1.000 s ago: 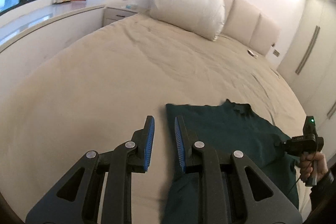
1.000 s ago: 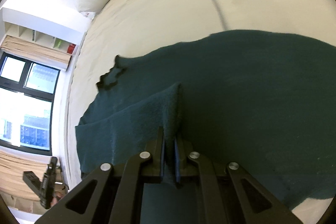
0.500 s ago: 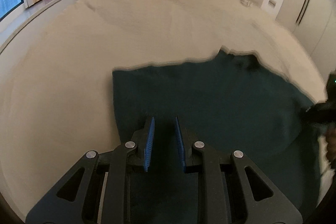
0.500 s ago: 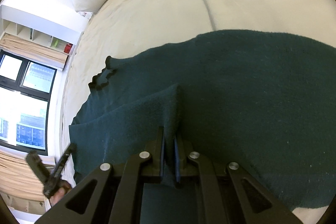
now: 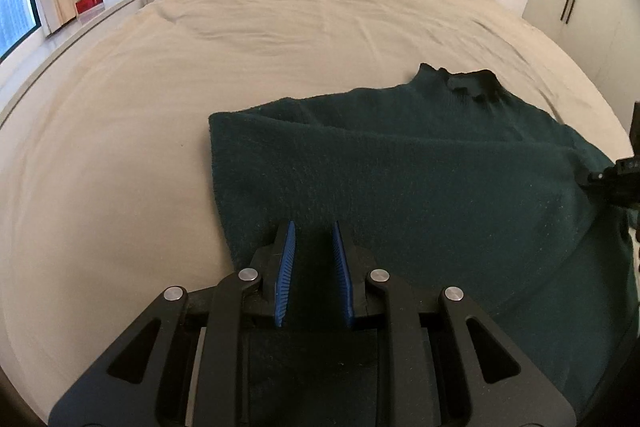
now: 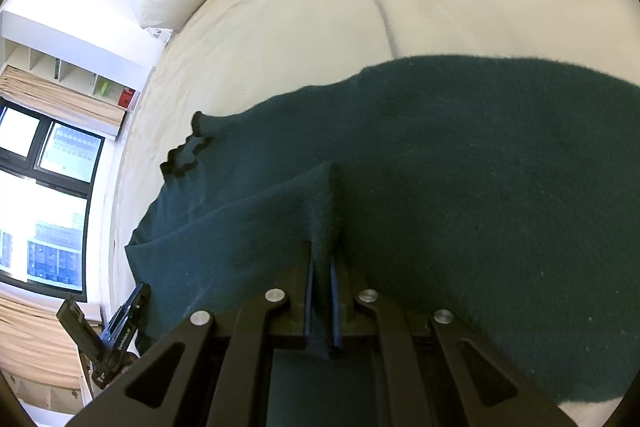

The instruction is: Fold small clothes

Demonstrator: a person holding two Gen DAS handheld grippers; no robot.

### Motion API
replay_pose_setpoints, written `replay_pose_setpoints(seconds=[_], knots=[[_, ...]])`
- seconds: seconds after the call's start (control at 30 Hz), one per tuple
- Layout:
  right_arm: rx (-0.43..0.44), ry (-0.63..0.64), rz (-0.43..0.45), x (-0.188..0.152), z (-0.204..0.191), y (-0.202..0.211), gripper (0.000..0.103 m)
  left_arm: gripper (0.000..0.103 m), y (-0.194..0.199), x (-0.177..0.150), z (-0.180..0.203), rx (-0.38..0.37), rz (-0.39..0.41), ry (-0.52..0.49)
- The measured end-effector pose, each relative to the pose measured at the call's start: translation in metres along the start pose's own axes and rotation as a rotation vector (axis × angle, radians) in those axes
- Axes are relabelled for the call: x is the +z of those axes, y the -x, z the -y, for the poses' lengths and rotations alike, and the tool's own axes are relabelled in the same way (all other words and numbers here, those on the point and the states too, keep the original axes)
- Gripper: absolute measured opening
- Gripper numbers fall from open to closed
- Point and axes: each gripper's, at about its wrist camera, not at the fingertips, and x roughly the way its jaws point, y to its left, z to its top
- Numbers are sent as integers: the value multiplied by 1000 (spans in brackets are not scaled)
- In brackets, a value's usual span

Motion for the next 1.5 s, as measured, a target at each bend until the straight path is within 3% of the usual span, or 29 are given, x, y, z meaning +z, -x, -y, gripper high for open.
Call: replay_pose_setpoints(seconds=[0.27, 0.43, 0.53, 0.57, 0.6, 0.63, 0.7, 0.73, 0.77, 0.8, 0.83, 0.87, 0.9, 0.93, 1.0, 1.07, 1.1, 1.13, 1.17, 1.2, 1.23, 1.37, 1.5], knots=[[1, -53, 30, -7, 4, 6, 6, 19, 2, -4, 4, 17, 3, -32], [75, -86, 30, -8, 18, 9, 6, 19, 0, -6, -1, -5, 13, -31], [-71, -58, 145, -15, 4, 43, 16, 19, 6, -6, 3, 17, 18, -43], [-72, -31, 193, -17, -5, 54, 16, 19, 6, -7, 5, 27, 21, -50], [-3, -9, 215, -20, -16, 59, 16, 19, 6, -8, 8, 41, 27, -59], [60, 5, 209, -21, -25, 58, 19, 20, 4, -10, 10, 56, 31, -66], [194, 51, 170, -25, -48, 42, 39, 20, 2, -9, 12, 64, 35, -62], [223, 67, 149, -27, -54, 30, 56, 20, 1, -9, 11, 61, 36, -56], [230, 73, 116, -30, -56, 10, 64, 20, 1, -9, 10, 52, 37, -50], [215, 58, 89, -31, -52, -4, 64, 20, 0, -9, 8, 44, 38, -45], [192, 27, 65, -32, -43, -16, 56, 20, 1, -10, 7, 36, 39, -40], [188, -1, 89, -33, -31, -17, 30, 20, 1, -10, 5, 26, 39, -33], [212, -39, 102, -34, -16, -11, 22, 20, 2, -9, 2, 13, 38, -23], [234, -81, 113, -35, -3, -2, 21, 20, 3, -9, 0, 1, 36, -12], [204, -138, 202, -41, 31, 39, 27, 20, 8, -8, -5, -17, 32, 19], [155, -211, 372, -52, 73, 100, 57, 21, 19, -8, -8, -37, 37, 78], [139, -258, 434, -58, 95, 125, 61, 25, 25, -8, -7, -52, 46, 99], [119, -311, 492, -66, 116, 148, 67, 42, 32, -9, -6, -72, 62, 115], [78, -393, 557, -78, 148, 179, 69, 58, 41, -10, -2, -100, 88, 127], [55, -450, 588, -86, 169, 195, 69, 81, 48, -11, 1, -119, 118, 134], [44, -508, 614, -94, 190, 210, 69, 85, 56, -12, 5, -135, 145, 139], [23, -751, 700, -128, 267, 253, 68, 85, 62, -12, 16, -198, 124, 166], [73, -829, 705, -126, 290, 252, 64, 84, 60, -11, 26, -219, 79, 194]])
